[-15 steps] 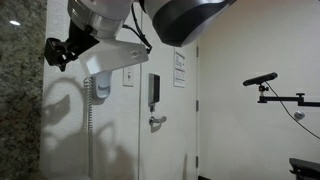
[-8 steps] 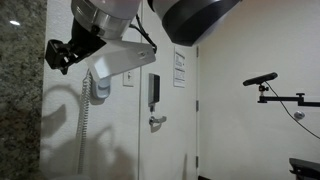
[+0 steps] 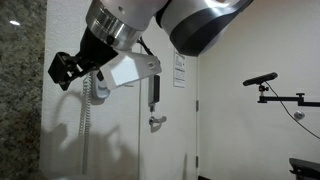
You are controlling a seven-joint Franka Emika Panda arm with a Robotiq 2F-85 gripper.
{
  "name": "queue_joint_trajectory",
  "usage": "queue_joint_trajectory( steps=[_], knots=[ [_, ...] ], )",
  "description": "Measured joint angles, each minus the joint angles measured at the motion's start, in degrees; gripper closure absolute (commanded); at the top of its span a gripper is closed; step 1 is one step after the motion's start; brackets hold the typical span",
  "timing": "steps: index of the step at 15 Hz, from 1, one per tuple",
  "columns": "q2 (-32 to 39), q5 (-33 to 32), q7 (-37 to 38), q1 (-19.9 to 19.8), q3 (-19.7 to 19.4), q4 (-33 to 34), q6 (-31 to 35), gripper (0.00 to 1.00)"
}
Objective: Untangle and straighten the telephone cable.
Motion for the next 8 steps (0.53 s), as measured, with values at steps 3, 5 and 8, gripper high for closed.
queue_joint_trajectory(
  steps=[3, 5, 8],
  knots=[
    [0.0, 3.0, -3.6, -1.4, -0.3, -0.6, 4.7, 0.00],
    [0.0, 5.3, -6.6, -1.9, -0.4, -1.0, 6.4, 0.00],
    [0.0, 8.6, -12.6, -2.2, -0.5, -1.8, 8.7, 0.00]
  ],
)
